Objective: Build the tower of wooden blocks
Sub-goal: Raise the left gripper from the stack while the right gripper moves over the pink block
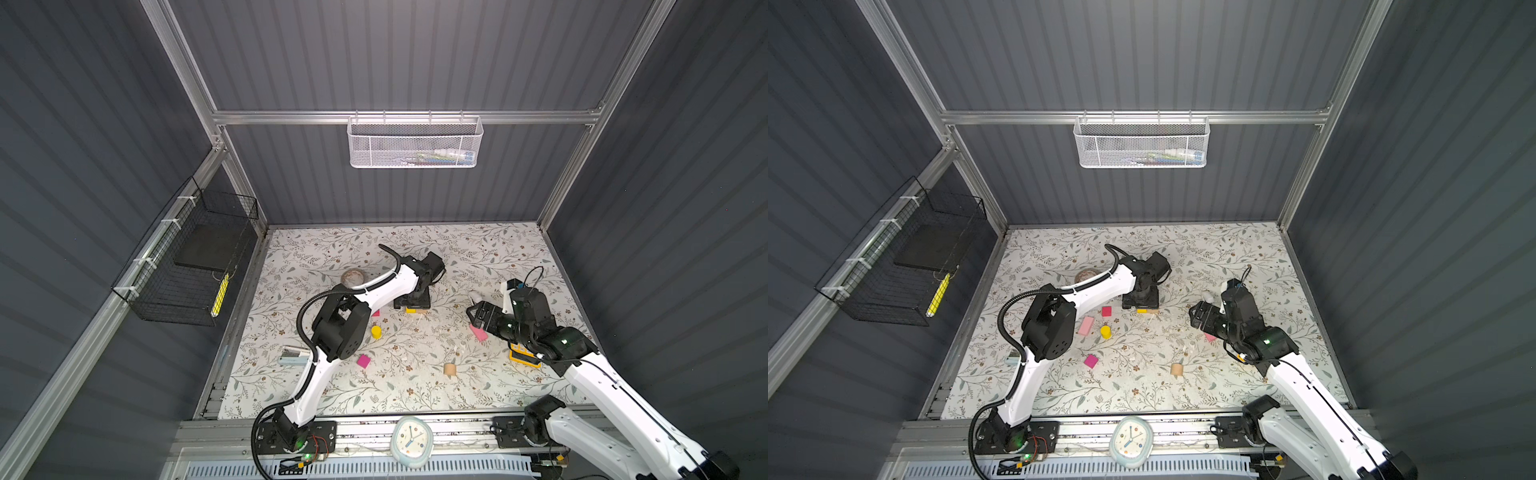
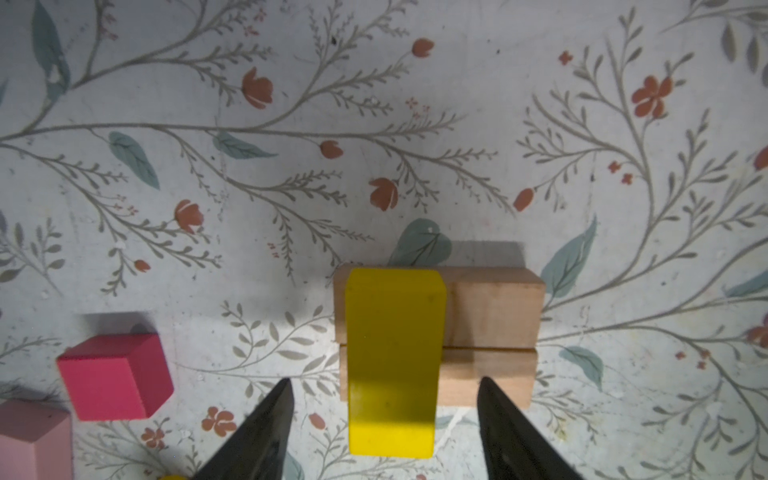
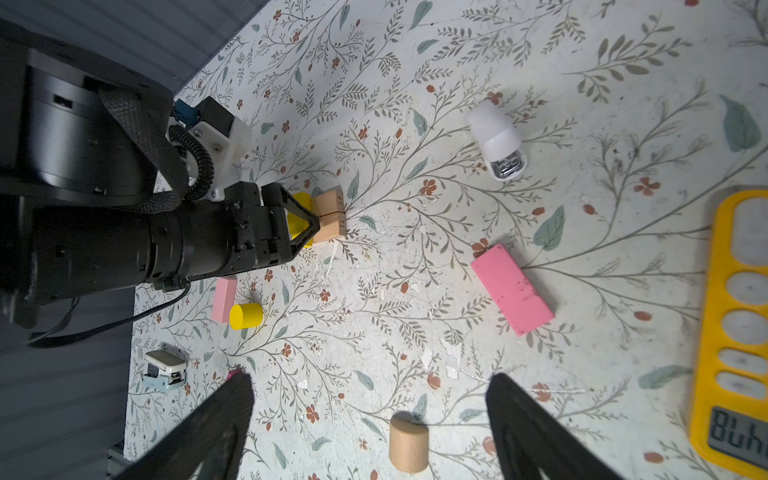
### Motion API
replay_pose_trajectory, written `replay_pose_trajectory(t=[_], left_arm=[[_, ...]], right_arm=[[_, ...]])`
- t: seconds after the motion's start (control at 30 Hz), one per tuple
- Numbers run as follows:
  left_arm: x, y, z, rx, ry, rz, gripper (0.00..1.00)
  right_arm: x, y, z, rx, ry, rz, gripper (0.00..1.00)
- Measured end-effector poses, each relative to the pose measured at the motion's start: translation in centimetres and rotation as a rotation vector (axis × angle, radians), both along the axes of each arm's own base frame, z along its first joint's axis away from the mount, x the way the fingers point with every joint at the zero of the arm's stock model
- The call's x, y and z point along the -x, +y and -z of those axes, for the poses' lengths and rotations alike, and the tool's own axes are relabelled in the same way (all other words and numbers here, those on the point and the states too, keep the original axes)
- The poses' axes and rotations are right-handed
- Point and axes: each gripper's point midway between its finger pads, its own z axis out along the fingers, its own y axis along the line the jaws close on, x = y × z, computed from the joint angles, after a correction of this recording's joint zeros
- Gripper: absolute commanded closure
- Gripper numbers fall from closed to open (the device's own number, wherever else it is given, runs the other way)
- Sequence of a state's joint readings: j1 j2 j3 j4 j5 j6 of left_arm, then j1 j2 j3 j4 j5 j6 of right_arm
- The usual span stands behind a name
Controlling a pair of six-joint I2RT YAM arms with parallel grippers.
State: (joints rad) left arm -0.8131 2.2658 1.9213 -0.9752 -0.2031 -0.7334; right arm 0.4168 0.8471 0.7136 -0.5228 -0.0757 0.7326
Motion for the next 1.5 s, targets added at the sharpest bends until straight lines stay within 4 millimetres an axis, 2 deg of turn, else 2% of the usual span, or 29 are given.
replay_pose_trajectory(t=[0.13, 0.3, 0.53, 0.9, 1.03, 1.33, 1.5], left_arm=[[0.0, 0.1, -1.7, 0.017, -0.027, 0.021, 0.26], [0.0, 0.4, -5.4, 0.054, -0.090, 0.060, 0.23], [0.8, 2.4, -9.9, 0.060, -0.187, 0.107, 0.22], [3.4, 5.7, -14.6, 0.100, -0.298, 0.175, 0.19], [4.2, 6.7, -15.5, 0.110, -0.331, 0.183, 0.19], [5.0, 7.7, -15.6, 0.122, -0.353, 0.190, 0.19], [5.2, 7.9, -15.8, 0.132, -0.365, 0.190, 0.19]], right_arm=[[-0.1, -0.1, 0.3, 0.019, 0.006, -0.010, 0.01], [-0.4, -0.5, 1.1, 0.071, 0.038, -0.032, 0.01], [-1.4, -1.1, 2.2, 0.177, 0.114, -0.092, 0.01], [-1.4, -1.2, 7.8, 0.291, 0.320, -0.206, 0.01], [-1.5, -1.3, 9.0, 0.307, 0.352, -0.219, 0.01], [-2.1, -1.9, 12.2, 0.330, 0.439, -0.222, 0.01], [-2.5, -1.7, 13.4, 0.317, 0.459, -0.229, 0.01]])
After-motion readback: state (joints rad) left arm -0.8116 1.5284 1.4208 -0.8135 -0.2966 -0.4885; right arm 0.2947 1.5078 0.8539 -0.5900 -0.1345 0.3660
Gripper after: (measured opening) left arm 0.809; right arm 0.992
